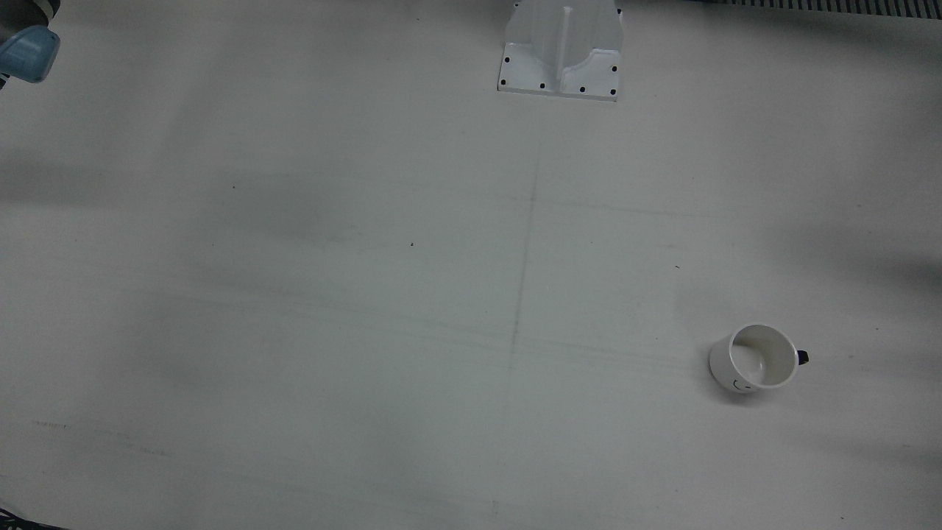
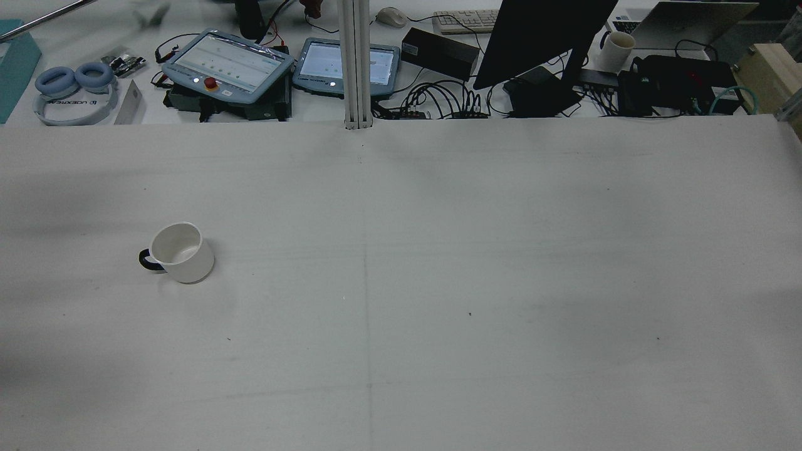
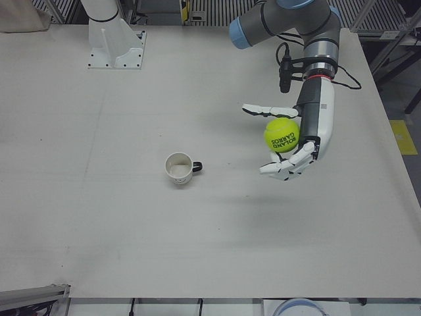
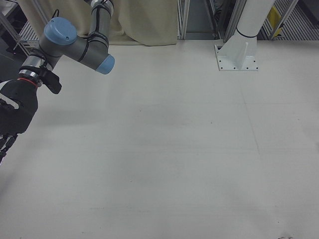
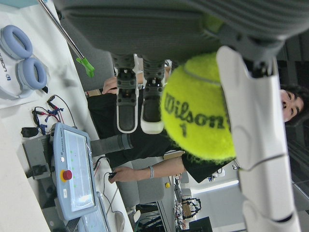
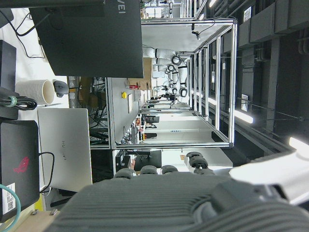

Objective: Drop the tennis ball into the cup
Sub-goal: 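Move the left hand holding the yellow tennis ball over the white mug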

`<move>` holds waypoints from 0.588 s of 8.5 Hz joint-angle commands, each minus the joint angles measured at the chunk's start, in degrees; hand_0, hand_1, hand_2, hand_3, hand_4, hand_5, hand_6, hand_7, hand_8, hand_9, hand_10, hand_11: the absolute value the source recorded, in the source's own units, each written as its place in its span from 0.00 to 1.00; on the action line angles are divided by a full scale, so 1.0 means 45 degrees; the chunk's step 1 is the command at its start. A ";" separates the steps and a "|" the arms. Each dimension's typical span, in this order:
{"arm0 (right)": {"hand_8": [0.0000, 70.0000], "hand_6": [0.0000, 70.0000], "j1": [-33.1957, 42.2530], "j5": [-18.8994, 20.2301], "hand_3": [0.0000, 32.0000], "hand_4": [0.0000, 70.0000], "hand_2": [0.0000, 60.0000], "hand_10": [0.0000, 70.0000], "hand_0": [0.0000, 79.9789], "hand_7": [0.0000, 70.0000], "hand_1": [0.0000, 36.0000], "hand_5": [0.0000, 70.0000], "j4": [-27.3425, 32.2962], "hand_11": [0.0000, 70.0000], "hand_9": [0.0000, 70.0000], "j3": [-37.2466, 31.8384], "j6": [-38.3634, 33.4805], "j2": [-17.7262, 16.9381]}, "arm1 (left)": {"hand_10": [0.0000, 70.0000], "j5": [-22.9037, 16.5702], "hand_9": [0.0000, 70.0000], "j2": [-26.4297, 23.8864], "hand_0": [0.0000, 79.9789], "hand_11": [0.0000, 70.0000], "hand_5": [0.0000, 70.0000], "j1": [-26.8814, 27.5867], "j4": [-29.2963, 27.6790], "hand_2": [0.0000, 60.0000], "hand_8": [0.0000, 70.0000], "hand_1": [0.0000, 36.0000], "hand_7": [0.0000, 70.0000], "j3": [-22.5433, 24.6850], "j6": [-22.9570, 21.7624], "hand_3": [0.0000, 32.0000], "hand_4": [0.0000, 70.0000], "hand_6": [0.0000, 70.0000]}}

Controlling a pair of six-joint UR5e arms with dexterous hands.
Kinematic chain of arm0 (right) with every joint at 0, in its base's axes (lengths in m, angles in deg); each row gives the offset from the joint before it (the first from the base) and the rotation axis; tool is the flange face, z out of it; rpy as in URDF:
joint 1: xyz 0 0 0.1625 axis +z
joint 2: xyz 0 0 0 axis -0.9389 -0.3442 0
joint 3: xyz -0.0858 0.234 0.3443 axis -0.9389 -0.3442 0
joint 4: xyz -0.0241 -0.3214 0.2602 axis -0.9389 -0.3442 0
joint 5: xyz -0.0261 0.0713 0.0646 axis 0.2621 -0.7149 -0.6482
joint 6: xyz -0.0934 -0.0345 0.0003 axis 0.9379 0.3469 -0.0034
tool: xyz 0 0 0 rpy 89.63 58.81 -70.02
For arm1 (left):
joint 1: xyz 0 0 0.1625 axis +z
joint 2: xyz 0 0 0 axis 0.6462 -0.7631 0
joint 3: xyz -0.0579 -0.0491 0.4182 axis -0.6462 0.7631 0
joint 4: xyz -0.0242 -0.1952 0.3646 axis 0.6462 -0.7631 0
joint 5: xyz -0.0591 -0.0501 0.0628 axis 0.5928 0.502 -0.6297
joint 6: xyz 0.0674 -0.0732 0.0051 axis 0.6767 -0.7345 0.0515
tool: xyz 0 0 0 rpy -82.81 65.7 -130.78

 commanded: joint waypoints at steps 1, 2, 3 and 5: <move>0.00 0.00 0.0000 -0.0010 0.00 0.00 0.00 0.00 0.00 0.00 0.00 0.00 0.0000 0.00 0.00 -0.0019 0.0000 -0.0001 | 0.34 0.0028 0.90 -0.0985 0.67 0.50 0.21 0.1841 0.0662 0.00 0.61 0.31 1.00 0.0358 -0.0013 0.00 0.63 0.81; 0.00 0.00 0.0000 -0.0010 0.00 0.00 0.00 0.00 0.00 0.00 0.00 0.00 0.0000 0.00 0.00 -0.0020 0.0000 -0.0001 | 0.34 0.0086 0.89 -0.1439 0.66 0.50 0.20 0.2667 0.0881 0.00 0.61 0.29 1.00 0.0339 0.0007 0.00 0.60 0.83; 0.00 0.00 0.0000 -0.0010 0.00 0.00 0.00 0.00 0.00 0.00 0.00 0.00 0.0000 0.00 0.00 -0.0020 0.0000 -0.0001 | 0.34 0.0241 0.89 -0.1502 0.64 0.49 0.22 0.3545 0.0941 0.01 0.62 0.23 1.00 0.0320 0.0026 0.00 0.58 0.92; 0.00 0.00 0.0000 0.0009 0.00 0.00 0.00 0.00 0.00 0.00 0.00 0.00 0.0000 0.00 0.00 -0.0039 -0.0019 -0.0001 | 0.34 0.1018 0.89 -0.1503 0.62 0.49 0.17 0.4992 0.0903 0.00 0.59 0.21 1.00 0.0242 0.0104 0.00 0.54 0.76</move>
